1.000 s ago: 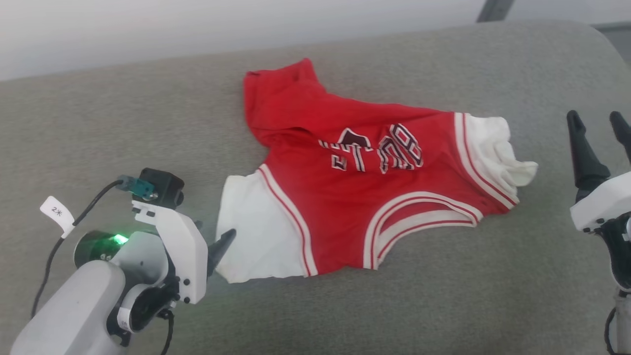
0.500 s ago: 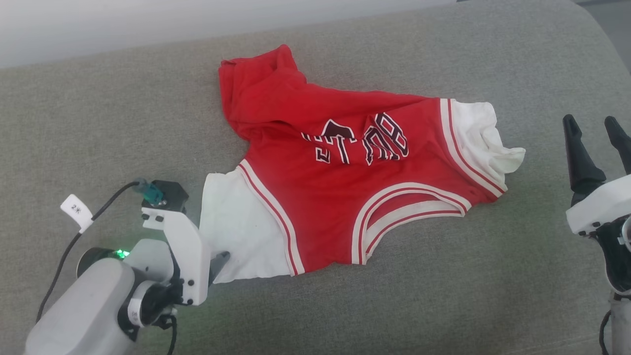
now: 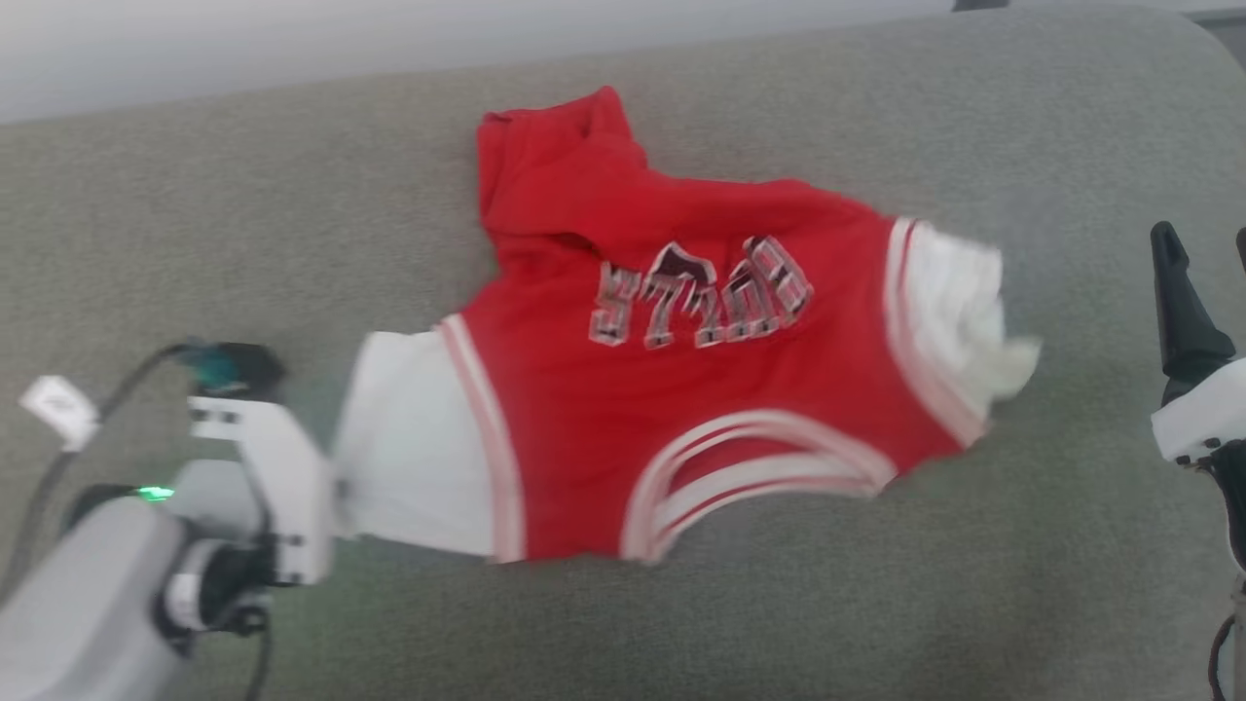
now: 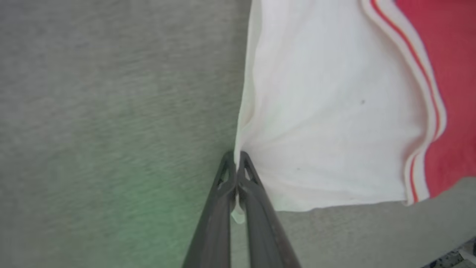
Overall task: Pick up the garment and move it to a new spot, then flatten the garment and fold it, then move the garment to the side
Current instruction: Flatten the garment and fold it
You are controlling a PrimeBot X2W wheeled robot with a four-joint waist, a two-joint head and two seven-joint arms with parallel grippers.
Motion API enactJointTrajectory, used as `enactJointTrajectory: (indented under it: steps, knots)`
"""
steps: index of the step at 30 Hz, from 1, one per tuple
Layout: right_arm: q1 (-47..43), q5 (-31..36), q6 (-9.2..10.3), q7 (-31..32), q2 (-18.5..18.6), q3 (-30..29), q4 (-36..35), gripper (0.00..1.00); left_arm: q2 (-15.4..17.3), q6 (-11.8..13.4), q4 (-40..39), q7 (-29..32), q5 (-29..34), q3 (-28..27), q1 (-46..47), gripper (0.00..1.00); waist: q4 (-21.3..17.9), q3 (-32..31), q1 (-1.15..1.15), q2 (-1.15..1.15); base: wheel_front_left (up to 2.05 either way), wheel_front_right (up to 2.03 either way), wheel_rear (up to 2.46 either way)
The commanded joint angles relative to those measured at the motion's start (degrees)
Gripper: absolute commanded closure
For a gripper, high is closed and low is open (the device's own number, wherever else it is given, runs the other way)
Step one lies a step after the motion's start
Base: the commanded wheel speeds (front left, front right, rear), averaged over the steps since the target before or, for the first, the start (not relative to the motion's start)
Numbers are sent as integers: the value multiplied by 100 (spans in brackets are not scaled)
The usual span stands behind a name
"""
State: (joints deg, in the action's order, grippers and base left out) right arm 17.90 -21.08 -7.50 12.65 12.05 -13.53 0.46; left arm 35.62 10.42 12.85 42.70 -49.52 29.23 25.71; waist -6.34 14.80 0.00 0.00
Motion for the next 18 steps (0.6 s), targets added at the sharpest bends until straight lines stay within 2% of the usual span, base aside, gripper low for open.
enactJointTrajectory:
  steps: [1, 6, 9, 10, 11, 13, 14, 18]
  knots:
    - [-42, 36, 2, 22, -14, -19, -29, 0, 188, 96, 119, 10, 20, -45, -209, 100, 54, -19, 0, 0, 0, 0, 0]
    - [-81, 14, 2, 68, 15, -39, -81, 0, 534, 172, -70, 75, -69, -273, -267, 100, 173, -41, 0, 0, 0, 0, 0]
    - [-99, 28, 2, 110, 11, -34, -129, 0, 613, 230, -167, 161, -151, -341, -278, 100, 239, -52, 0, 0, 0, 0, 0]
    - [-98, 37, 2, 124, 10, -40, -142, 0, 625, 239, -197, 175, -162, -342, -271, 76, 255, -53, 0, 0, 0, 0, 0]
    - [-98, 37, 2, 124, 10, -40, -142, 0, 625, 239, -197, 175, -162, -342, -271, 76, 255, -53, 0, 0, 0, 0, 0]
    - [-95, 43, 2, 143, -6, -24, -167, 0, 634, 270, -196, 326, -179, -293, -262, 7, 278, -55, 0, 0, 0, 0, 0]
    - [-98, 44, 2, 153, 2, -22, -175, 0, 643, 313, -198, 393, -150, -260, -238, 0, 287, -56, 0, 0, 0, 0, 0]
    - [-87, 29, 2, 216, 18, 7, -248, 0, 503, 401, -118, 588, -108, -113, -124, 0, 291, -50, 0, 0, 0, 0, 0]
